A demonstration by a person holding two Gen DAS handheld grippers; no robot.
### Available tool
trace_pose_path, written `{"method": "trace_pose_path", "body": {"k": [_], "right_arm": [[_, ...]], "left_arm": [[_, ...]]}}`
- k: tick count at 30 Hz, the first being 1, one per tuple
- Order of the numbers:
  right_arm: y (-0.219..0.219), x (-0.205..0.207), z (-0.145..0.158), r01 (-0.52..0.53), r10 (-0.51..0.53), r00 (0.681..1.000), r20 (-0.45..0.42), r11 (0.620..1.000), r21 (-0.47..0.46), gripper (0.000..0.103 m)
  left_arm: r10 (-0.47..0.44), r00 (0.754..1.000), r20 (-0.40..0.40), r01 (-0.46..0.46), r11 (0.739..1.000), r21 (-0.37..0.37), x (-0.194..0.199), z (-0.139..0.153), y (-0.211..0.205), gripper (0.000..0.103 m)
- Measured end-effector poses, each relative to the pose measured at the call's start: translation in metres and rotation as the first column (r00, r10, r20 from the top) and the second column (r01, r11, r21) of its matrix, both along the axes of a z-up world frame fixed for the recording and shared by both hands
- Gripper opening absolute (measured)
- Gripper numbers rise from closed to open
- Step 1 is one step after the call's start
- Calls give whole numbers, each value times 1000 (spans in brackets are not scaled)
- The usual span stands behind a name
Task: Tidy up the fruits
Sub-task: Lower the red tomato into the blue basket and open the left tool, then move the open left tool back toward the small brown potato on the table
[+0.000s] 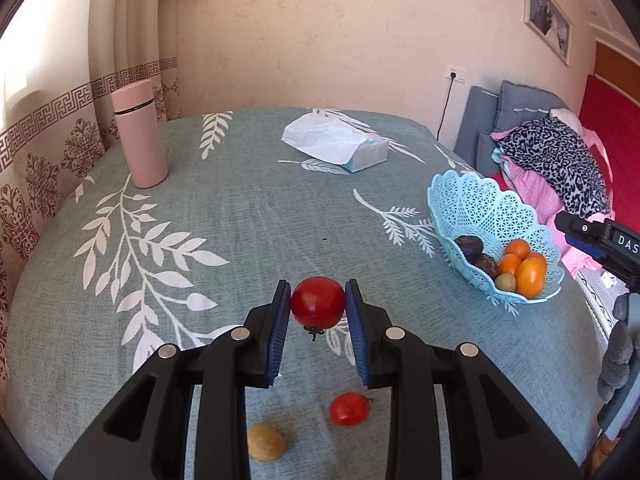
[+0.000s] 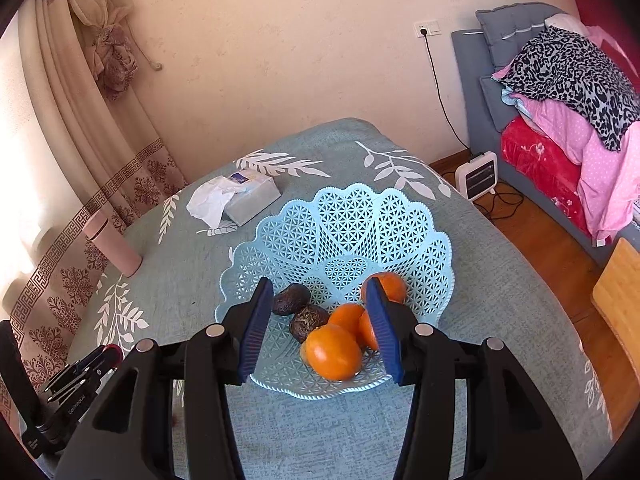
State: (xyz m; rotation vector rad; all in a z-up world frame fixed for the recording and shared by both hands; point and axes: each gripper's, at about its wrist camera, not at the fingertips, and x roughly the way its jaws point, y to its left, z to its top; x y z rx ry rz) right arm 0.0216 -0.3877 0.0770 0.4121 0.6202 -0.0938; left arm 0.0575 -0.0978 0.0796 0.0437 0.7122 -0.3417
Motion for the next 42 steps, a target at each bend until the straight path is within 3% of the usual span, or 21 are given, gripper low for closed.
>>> {"method": "trace_pose_path", "body": {"k": [12,22,25,31,39,42], "right_arm": [[-14,-2,2,26,-27,999,22,999,33,50],[-22,-4,2,50,-52,998,24,997,54,50],[-22,-3,1,53,-55,998,20,997,56,50],[-19,-3,-1,49,-49,999,17,998,51,50],[-11,-1,-4,30,-30,1000,8,999,40,50],[-8,0,-6,22,-22,1000,6,999,35,51]], "left_arm": [[-228,973,-35,226,973,-55,7,9,-93,28],[-329,936,-122,319,943,-99,26,0,-142,32],[-311,939,-144,295,948,-121,31,-5,-137,49],[-249,957,-148,233,965,-120,37,-5,-113,49],[-175,980,-91,171,984,-41,31,-2,-90,50],[-129,991,-21,130,991,16,24,0,-85,61]]}}
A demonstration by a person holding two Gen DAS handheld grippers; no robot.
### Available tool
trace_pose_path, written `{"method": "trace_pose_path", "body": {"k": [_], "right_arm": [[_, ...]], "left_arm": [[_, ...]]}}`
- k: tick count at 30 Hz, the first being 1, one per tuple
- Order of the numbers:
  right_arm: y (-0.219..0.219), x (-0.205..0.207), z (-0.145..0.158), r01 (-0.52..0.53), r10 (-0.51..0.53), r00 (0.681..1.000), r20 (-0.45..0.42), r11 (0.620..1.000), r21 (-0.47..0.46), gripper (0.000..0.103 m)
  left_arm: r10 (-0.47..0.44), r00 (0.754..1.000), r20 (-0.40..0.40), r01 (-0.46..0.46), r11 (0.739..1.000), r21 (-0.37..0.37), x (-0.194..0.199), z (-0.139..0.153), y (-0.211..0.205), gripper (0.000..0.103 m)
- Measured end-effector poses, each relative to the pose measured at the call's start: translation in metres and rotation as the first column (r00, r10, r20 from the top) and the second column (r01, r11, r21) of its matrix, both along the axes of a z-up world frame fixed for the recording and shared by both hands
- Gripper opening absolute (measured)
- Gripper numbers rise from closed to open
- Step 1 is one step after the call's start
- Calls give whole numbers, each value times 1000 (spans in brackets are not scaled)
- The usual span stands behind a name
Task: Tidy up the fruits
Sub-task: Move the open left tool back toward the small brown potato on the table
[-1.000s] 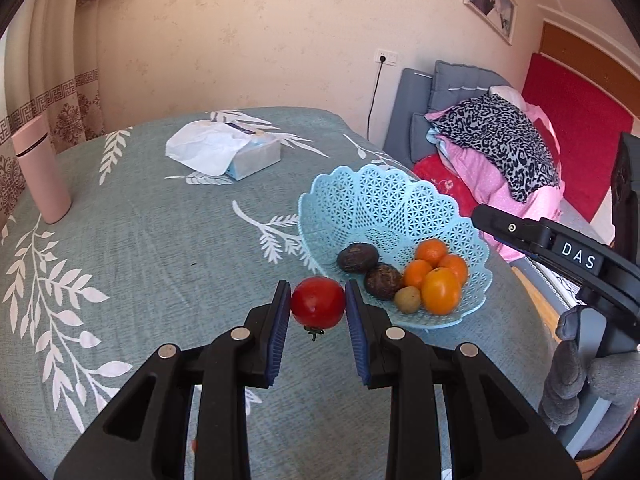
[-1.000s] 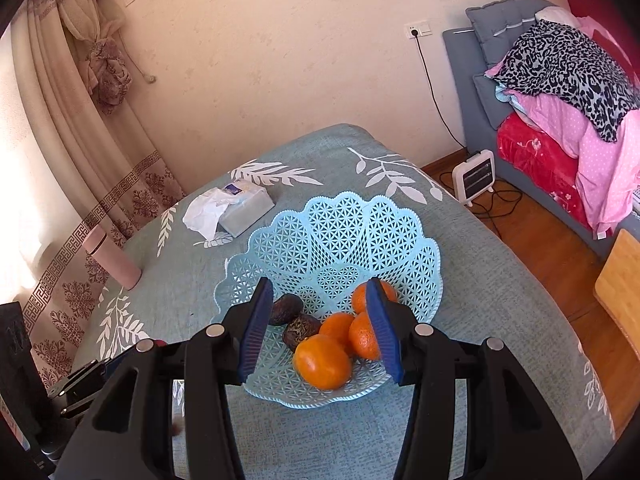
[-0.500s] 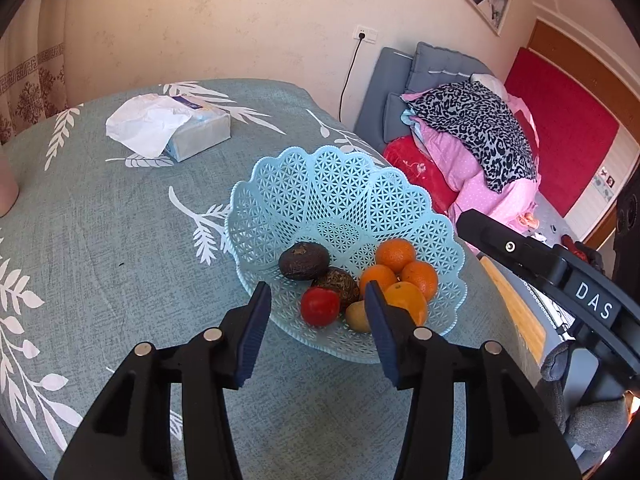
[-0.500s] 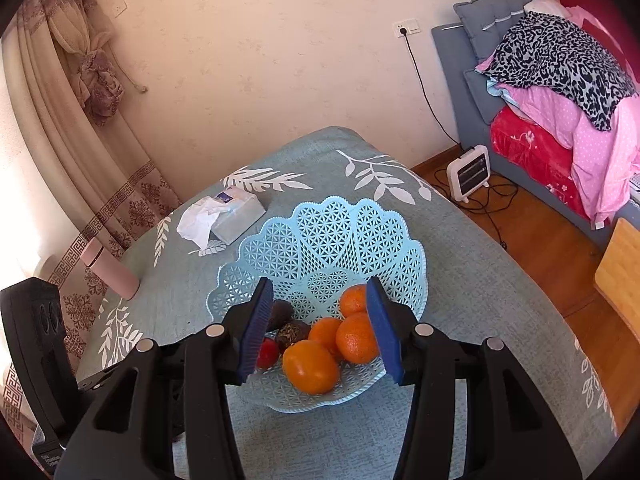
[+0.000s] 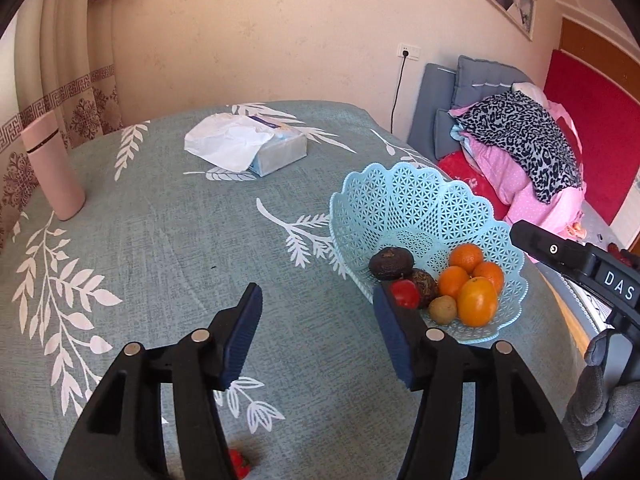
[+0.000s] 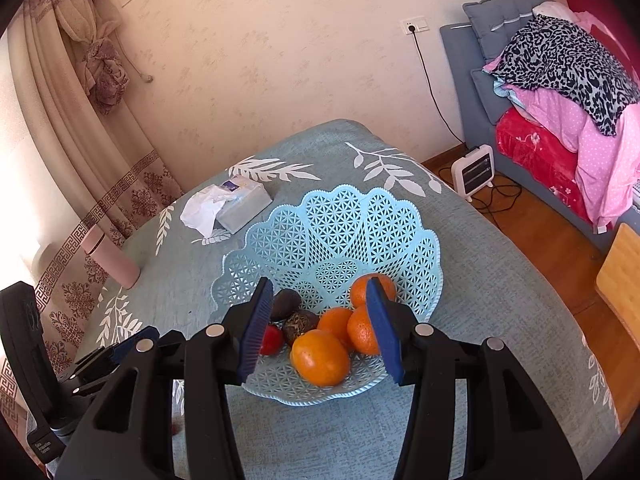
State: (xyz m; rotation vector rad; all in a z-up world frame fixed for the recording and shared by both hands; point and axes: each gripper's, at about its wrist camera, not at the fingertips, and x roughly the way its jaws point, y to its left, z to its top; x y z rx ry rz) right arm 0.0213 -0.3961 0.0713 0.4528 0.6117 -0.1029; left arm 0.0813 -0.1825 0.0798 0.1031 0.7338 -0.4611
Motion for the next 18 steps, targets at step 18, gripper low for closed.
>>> {"method": "trace_pose_path", "body": {"k": [18], "right_arm": [[23,3,-6,-37,38,999,2,998,-59,59]], "left_arm": [[70,988,138,-82,993,87,-27,-3,26,63]]}}
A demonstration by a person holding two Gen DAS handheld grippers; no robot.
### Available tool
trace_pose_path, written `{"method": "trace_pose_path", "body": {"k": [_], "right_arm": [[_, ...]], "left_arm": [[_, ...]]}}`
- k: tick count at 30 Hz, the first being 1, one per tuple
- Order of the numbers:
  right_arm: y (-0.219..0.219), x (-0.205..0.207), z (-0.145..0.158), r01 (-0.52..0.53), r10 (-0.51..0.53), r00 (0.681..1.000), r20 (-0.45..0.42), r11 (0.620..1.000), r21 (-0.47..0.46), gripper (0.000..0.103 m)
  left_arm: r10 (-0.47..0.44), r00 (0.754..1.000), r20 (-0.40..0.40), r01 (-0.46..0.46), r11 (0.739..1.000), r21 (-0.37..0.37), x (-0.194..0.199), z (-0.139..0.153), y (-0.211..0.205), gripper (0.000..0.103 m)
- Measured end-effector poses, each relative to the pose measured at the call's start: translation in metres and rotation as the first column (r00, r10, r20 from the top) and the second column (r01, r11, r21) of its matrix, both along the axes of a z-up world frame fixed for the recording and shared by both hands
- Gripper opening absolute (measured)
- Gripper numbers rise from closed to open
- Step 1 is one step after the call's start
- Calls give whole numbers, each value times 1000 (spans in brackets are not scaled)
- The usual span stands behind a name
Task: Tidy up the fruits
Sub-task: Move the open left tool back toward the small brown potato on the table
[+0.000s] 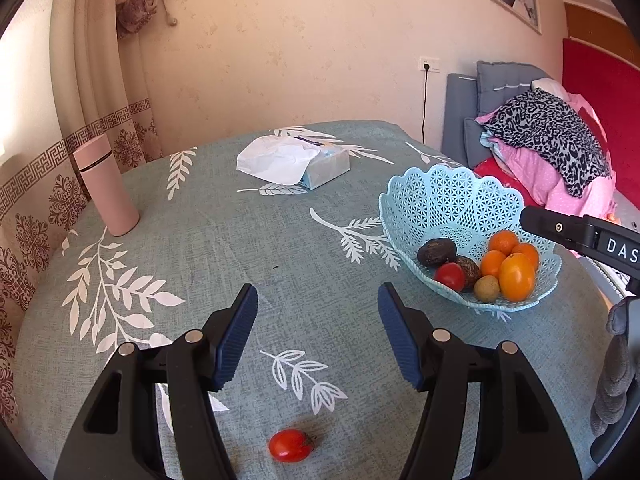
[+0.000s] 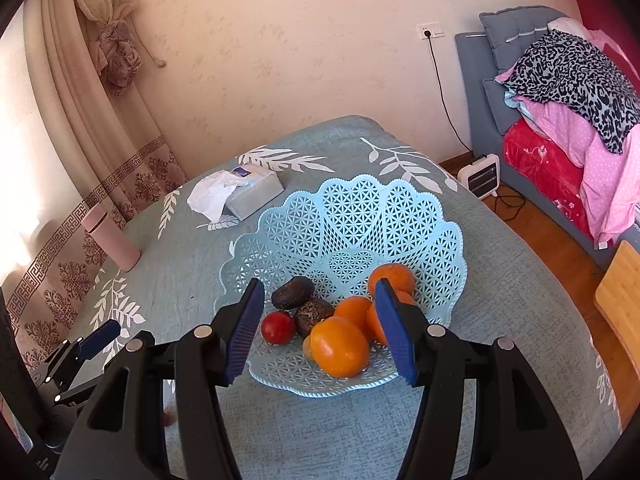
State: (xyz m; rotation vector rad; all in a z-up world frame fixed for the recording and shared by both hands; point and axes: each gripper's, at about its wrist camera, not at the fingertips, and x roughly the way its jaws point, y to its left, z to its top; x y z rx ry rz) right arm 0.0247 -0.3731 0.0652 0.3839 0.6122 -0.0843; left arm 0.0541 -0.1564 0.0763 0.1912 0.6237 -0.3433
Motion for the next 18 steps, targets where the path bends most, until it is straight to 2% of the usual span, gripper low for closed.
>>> {"method": "trace_pose_path", "body": {"k": [2,7,9,14,18], "right_arm": [[2,-1,0,-1,1,1000,3,1000,-10,59],[10,-1,1,-15,15,1000,13,999,-32,61],[13,-2,1,-21,22,1000,18,999,-42,67],[21,-3,1,-35,37,999,28,997,-66,68],[26,-3,0,-45,48,998,32,996,-70,77]], "left_arm": [[3,1000,10,-3,1000,4,-3,0,2,66],[10,999,30,-10,1000,7,-11,1,7,67],[11,999,35,-12,1000,9,-13,1,9,67],[19,999,49,-20,1000,13,-17,0,15,74],[29,999,40,-30,1000,10,-18,-2,21,77]]}}
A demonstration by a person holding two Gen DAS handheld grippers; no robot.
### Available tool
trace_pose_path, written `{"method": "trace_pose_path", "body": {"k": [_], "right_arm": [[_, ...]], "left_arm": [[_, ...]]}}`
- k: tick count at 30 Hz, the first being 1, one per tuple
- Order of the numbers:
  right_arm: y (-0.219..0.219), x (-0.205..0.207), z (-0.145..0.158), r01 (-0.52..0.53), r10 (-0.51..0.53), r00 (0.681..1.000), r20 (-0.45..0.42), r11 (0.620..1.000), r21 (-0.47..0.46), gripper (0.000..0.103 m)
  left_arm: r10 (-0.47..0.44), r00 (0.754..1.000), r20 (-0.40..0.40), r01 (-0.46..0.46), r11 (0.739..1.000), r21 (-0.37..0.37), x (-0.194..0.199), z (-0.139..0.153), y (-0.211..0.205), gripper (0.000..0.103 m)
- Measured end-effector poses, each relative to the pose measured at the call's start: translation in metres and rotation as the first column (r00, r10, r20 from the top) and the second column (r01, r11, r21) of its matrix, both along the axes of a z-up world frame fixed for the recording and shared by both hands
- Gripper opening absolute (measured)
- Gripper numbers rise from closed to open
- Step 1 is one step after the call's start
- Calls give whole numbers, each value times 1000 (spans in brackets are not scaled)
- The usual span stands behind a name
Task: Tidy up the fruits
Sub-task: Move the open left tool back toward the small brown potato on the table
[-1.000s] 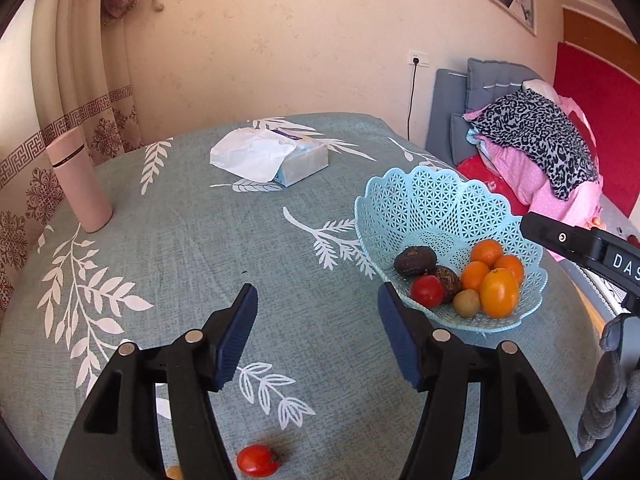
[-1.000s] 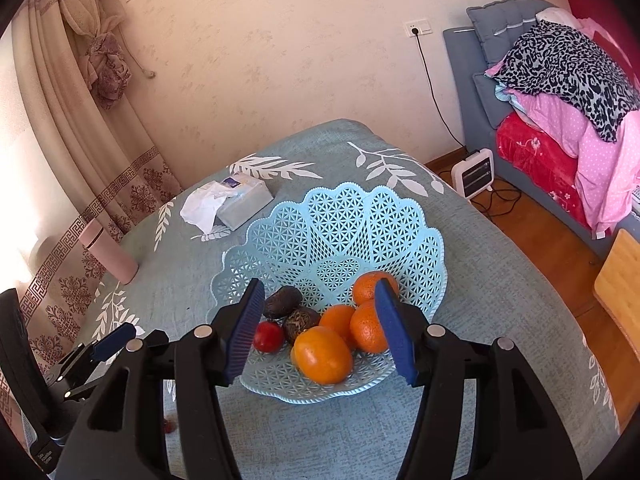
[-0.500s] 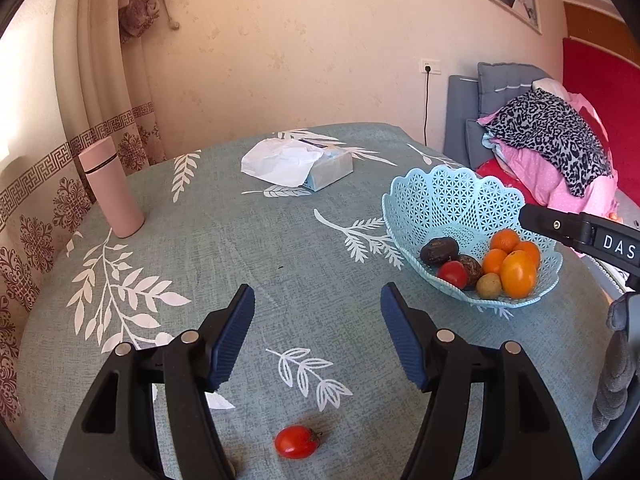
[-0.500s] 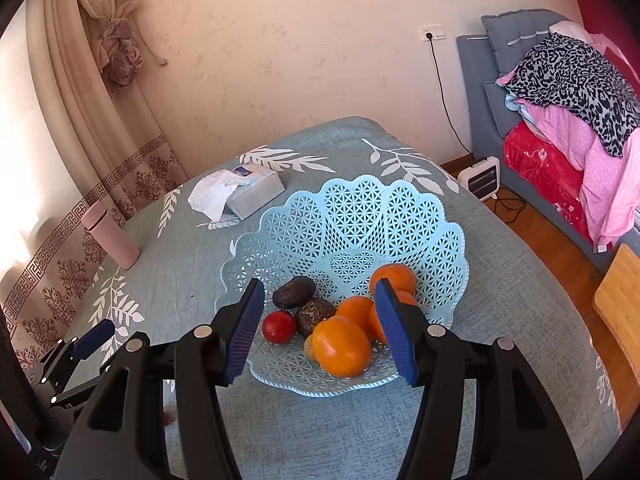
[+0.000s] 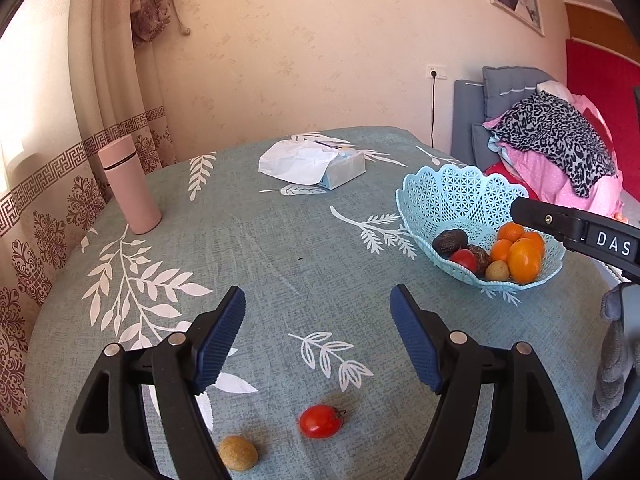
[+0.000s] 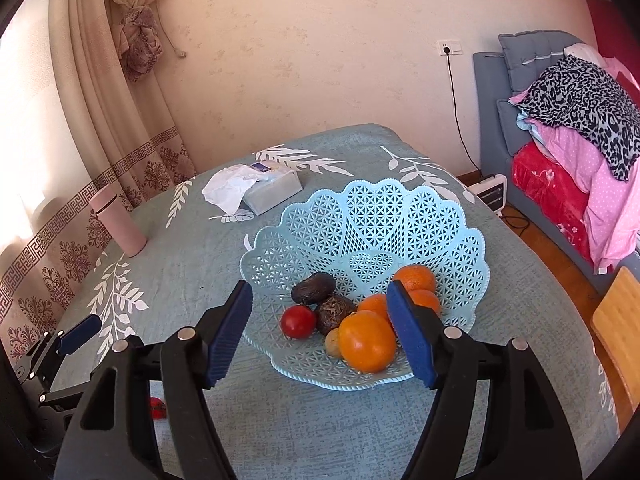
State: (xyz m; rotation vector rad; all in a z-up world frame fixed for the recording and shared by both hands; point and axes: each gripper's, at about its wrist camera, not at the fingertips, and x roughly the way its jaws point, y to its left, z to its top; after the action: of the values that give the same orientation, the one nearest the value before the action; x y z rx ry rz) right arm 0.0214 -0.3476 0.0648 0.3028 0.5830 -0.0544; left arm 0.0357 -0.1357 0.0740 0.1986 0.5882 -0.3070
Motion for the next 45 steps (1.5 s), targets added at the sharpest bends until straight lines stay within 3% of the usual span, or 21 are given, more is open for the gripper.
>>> {"method": "trace_pose_path", "body": {"k": [2,16,21,28,38,45], "right_arm": [[2,1,-1,-7,7,1000,-2,1000,-3,78],[24,3,-11,-59,57,998,-27,997,-40,79],[38,3,-14,-114,112,993,-31,992,-61,92],[67,4,-29,-217,210,974,-88,973,-76,94],[80,-3,-30,-190,183,981,-57,967,-168,96],[102,-11,-30,-240,238,971,-37,939,-248,96]], "left_arm": [[9,1000,2,-9,1000,2,-1,-1,4,85],[80,997,-1,-80,997,-4,-6,-7,39,86],[100,995,-8,-100,995,-5,-8,-9,51,86],[143,989,-27,-144,989,-30,-12,-10,78,90],[222,968,-114,-230,971,-63,-12,-27,123,90],[186,974,-132,-193,980,-41,-25,-35,121,90]]}}
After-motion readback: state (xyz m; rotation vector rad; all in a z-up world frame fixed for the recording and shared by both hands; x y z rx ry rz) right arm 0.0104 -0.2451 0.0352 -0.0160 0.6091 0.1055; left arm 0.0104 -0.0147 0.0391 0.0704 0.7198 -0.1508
